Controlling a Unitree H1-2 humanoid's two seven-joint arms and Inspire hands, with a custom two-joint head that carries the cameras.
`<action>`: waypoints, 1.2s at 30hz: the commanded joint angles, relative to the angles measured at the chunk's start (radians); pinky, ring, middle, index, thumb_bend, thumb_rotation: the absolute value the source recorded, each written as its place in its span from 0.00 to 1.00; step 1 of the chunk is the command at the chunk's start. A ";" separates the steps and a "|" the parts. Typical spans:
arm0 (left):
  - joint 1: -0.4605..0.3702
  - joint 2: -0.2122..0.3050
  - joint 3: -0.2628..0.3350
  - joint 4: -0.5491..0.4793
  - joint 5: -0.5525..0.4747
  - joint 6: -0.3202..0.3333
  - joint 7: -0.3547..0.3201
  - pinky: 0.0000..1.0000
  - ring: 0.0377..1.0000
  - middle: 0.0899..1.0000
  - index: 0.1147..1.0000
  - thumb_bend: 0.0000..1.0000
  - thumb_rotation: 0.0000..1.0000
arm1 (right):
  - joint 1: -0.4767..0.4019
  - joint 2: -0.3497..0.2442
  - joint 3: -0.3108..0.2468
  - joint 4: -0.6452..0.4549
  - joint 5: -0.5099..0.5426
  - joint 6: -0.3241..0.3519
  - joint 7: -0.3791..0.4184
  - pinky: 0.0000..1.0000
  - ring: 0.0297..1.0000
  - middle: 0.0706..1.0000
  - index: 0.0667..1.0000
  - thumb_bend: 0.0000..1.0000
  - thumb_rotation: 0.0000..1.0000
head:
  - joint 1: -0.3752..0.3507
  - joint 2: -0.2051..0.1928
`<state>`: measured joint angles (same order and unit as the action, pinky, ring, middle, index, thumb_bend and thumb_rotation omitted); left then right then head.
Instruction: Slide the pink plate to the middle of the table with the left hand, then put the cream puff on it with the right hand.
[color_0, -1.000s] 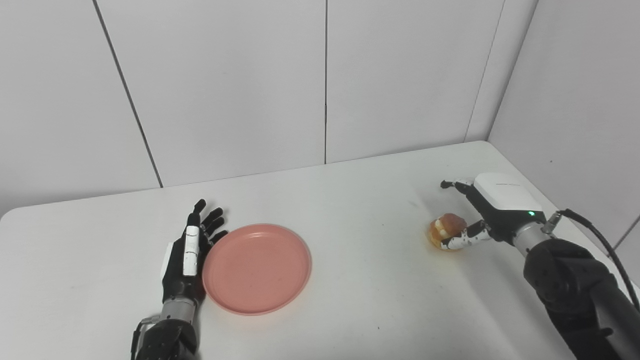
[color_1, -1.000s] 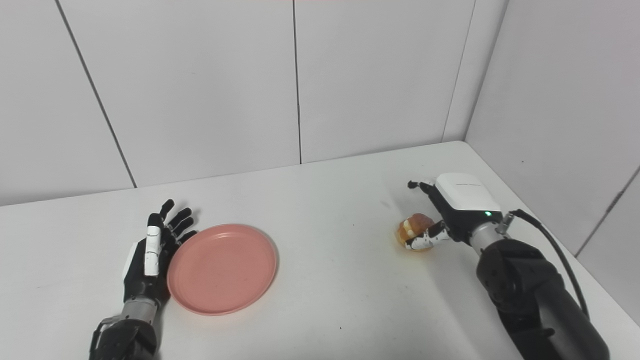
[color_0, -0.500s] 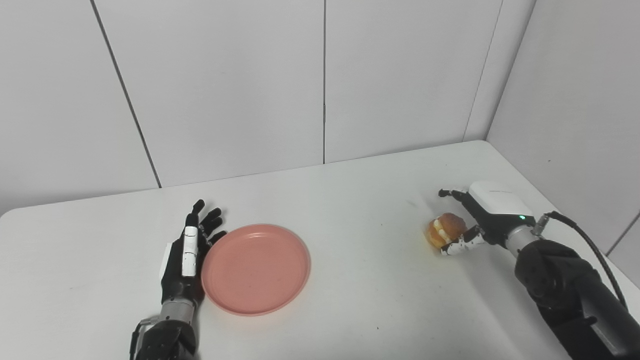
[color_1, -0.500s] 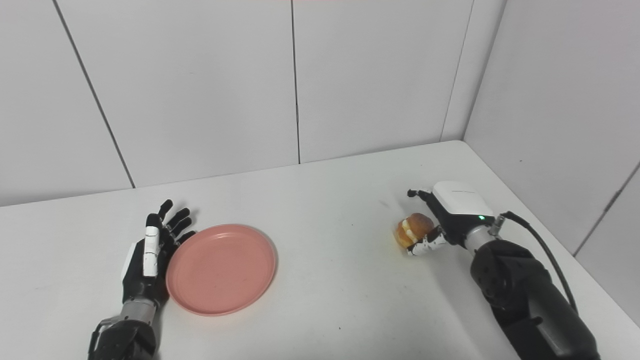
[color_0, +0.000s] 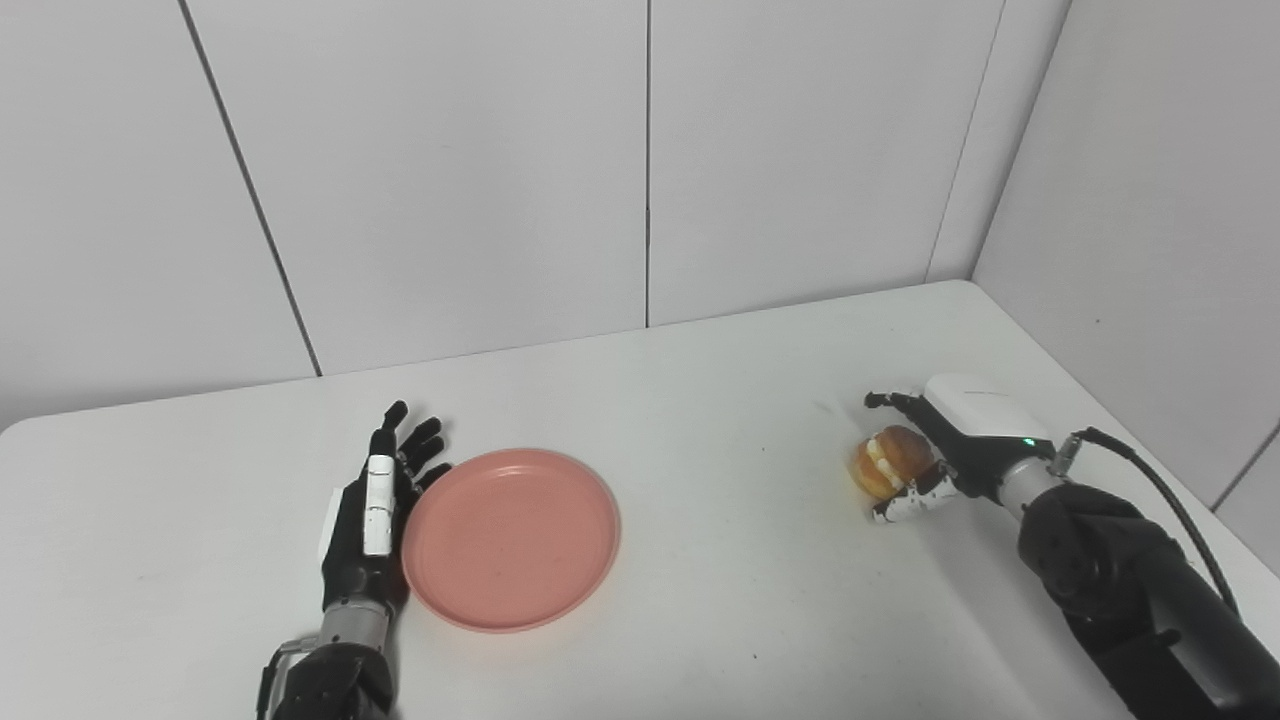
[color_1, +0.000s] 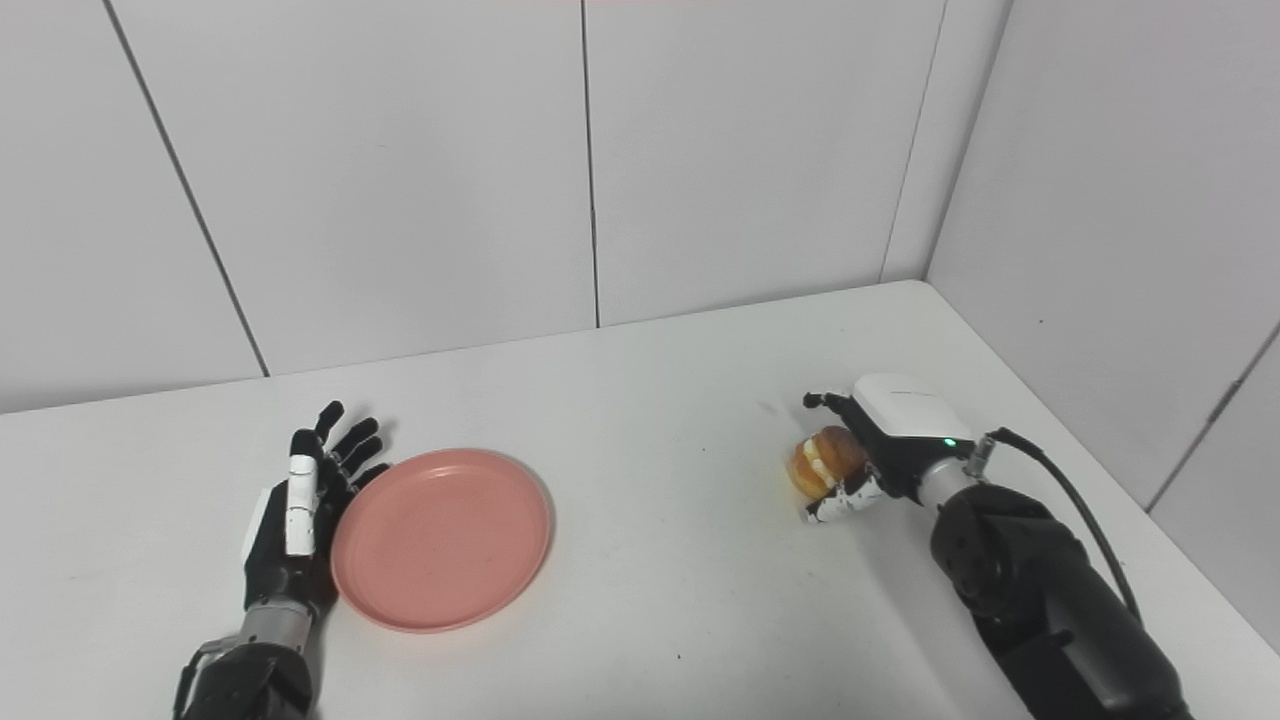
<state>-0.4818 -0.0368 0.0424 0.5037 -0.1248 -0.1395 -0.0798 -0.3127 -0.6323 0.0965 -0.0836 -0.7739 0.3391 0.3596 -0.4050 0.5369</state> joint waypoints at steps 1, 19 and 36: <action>0.051 -0.008 -0.004 0.030 0.005 0.030 0.008 0.82 0.88 0.85 0.92 0.77 0.98 | -0.040 -0.032 -0.003 -0.005 -0.006 -0.023 -0.017 0.61 0.80 0.85 0.81 1.00 0.24 | 0.003 0.002; 0.051 0.002 -0.014 0.001 0.008 0.060 0.009 0.81 0.88 0.86 0.94 0.75 1.00 | -0.056 -0.032 0.034 0.026 -0.034 0.044 0.020 0.56 0.70 0.74 0.72 0.88 0.01 | 0.012 0.013; 0.046 0.008 -0.014 0.003 0.012 0.068 0.014 0.79 0.87 0.85 0.93 0.76 0.99 | -0.069 -0.019 0.055 0.045 -0.112 0.119 0.028 0.31 0.42 0.46 0.50 0.50 0.00 | 0.011 0.015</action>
<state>-0.4706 -0.0338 0.0294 0.4794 -0.1220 -0.1167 -0.0721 -0.3602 -0.6284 0.1550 -0.0429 -0.8579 0.4248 0.3846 -0.3942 0.5522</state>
